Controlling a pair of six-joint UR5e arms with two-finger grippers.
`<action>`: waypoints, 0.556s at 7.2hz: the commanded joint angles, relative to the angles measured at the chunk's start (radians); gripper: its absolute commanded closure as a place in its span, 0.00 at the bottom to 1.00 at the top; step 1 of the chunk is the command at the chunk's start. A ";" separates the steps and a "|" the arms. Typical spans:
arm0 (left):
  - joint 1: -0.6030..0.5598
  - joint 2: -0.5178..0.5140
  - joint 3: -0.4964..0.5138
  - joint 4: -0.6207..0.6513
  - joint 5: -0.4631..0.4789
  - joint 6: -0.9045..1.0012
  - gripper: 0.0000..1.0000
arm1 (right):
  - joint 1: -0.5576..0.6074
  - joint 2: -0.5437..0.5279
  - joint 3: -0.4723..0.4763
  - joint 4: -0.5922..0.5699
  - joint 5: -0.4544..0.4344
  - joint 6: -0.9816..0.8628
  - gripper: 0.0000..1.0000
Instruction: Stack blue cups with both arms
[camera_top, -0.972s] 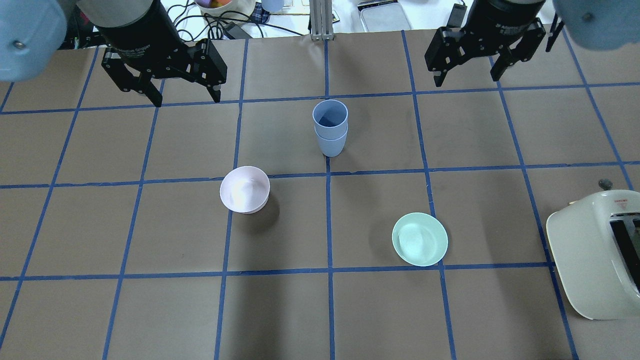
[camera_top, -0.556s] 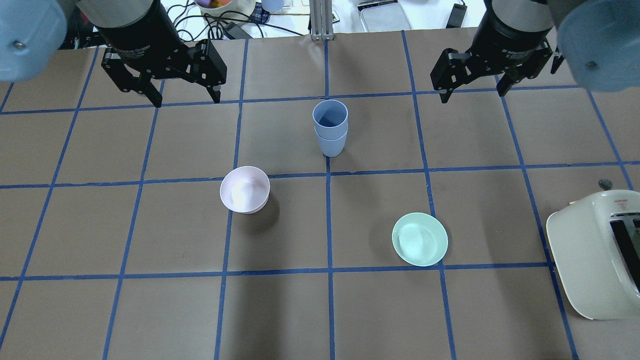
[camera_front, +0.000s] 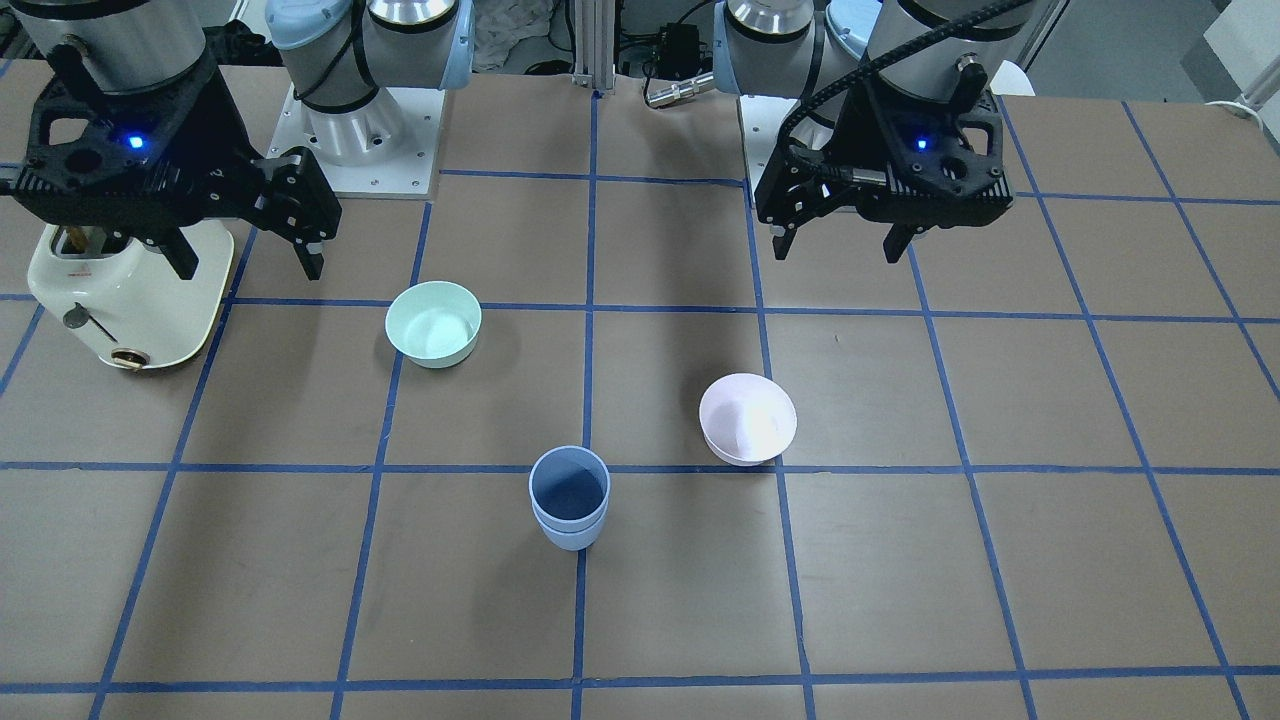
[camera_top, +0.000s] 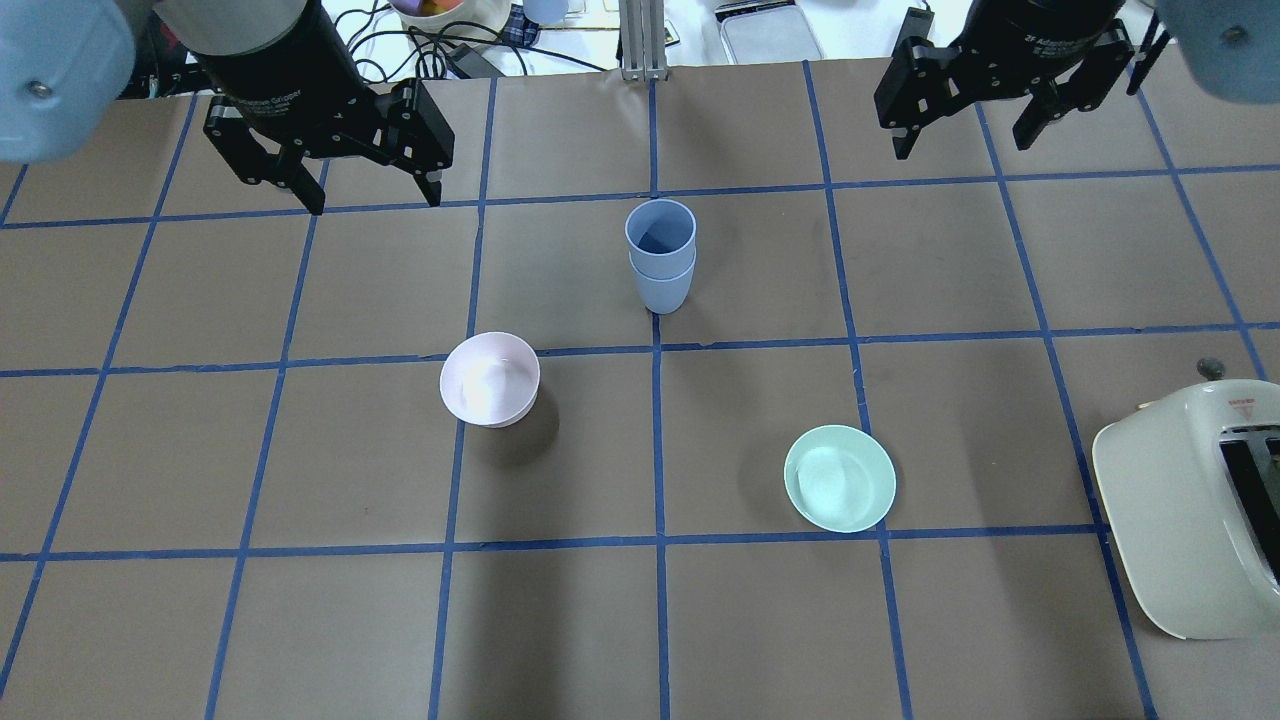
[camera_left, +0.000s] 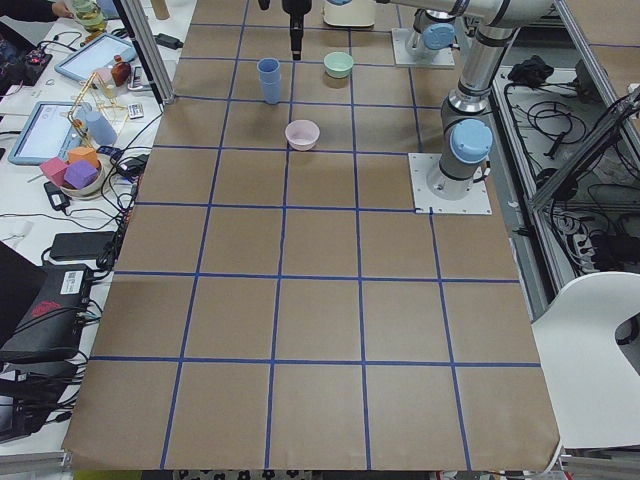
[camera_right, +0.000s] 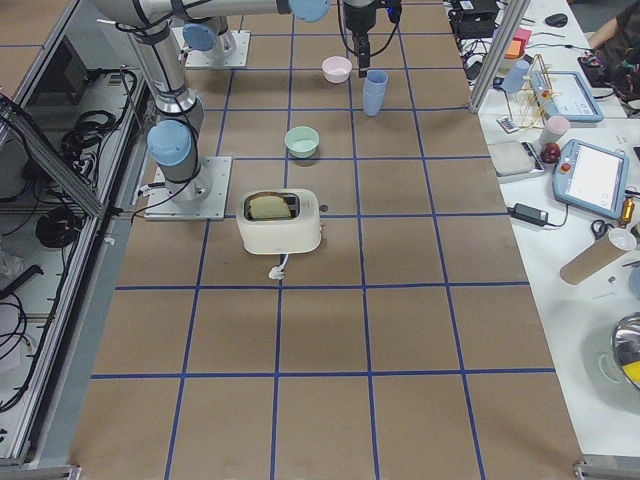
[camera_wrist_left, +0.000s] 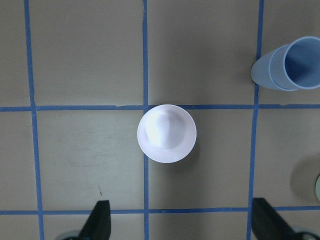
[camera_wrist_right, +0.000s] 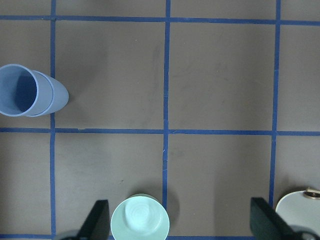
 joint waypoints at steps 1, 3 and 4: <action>0.000 -0.003 0.001 0.000 0.000 -0.001 0.00 | -0.001 0.001 -0.007 0.002 -0.003 0.064 0.00; 0.000 -0.001 -0.001 0.000 0.001 -0.001 0.00 | -0.001 0.003 0.001 0.002 -0.011 0.064 0.00; 0.000 -0.001 0.001 0.000 0.000 -0.001 0.00 | -0.001 0.003 0.001 0.003 -0.012 0.063 0.00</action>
